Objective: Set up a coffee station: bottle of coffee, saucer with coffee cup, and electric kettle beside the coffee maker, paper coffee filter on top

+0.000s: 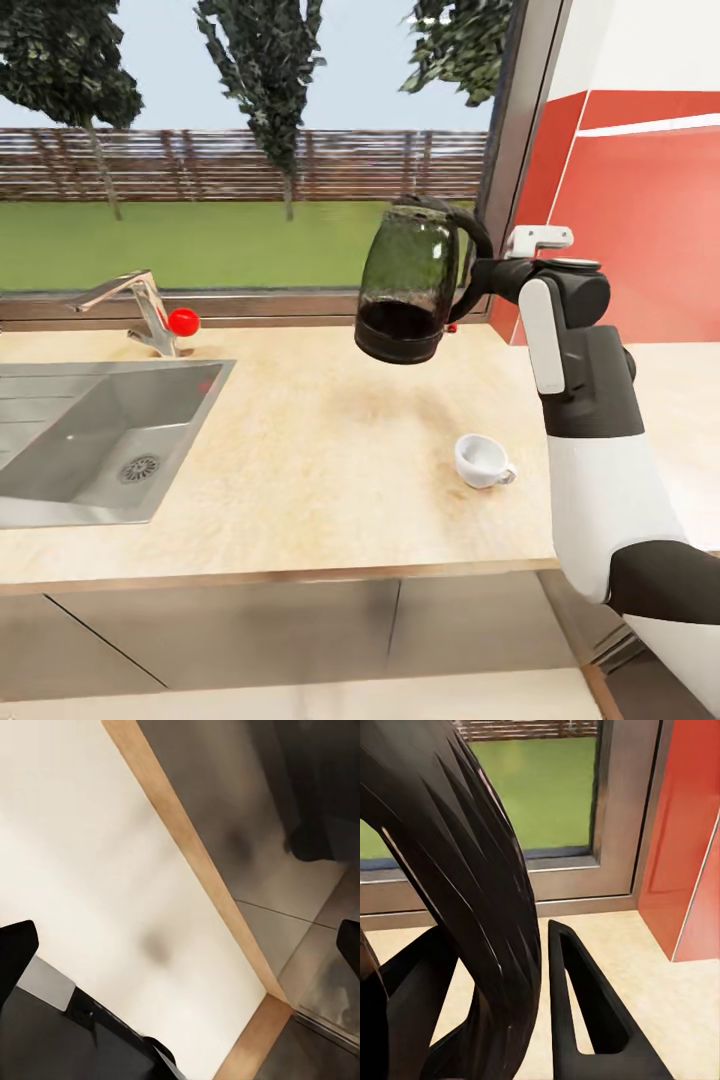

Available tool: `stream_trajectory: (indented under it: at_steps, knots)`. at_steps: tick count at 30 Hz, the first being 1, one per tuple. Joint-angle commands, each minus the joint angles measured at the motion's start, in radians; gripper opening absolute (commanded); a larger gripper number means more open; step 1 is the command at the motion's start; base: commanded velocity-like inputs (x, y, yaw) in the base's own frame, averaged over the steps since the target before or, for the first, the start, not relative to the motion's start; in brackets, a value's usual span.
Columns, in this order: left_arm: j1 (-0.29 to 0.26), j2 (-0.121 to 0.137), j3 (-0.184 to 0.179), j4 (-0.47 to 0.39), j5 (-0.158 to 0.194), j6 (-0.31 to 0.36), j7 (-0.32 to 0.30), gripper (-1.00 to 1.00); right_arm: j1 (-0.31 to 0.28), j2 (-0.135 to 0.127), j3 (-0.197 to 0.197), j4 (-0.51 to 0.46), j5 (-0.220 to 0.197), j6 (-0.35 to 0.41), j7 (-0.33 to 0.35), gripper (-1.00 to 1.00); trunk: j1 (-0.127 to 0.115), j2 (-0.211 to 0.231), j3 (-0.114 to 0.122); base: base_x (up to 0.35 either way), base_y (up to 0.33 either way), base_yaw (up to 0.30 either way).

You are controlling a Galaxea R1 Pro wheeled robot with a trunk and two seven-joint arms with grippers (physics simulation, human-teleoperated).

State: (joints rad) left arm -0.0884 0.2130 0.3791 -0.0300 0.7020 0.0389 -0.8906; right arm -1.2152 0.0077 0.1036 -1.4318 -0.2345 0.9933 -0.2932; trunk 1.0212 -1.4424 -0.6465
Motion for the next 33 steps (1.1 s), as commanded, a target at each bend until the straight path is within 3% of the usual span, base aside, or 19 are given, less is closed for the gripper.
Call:
stream_trajectory:
  at_steps: [1, 27, 33]
  knots:
    - [-0.001, 0.0, 0.004, 0.001, -0.001, 0.004, -0.004, 1.0, 0.0, 0.0, 0.001, 0.0, -0.011, 0.002, -0.01, -1.0, 0.0, -0.001, -0.001, -0.001, 0.0, 0.132]
    - [-0.001, 0.0, 0.005, 0.001, -0.001, 0.004, -0.004, 1.0, 0.02, 0.0, 0.002, 0.001, -0.011, 0.001, -0.009, -1.0, 0.0, -0.001, 0.0, 0.0, 0.0, 0.264]
    - [-0.001, 0.0, 0.004, 0.001, -0.001, 0.004, -0.004, 1.0, 0.035, 0.0, 0.002, 0.001, -0.011, -0.001, -0.009, -1.0, 0.0, -0.001, 0.0, -0.052, 0.193, 0.156]
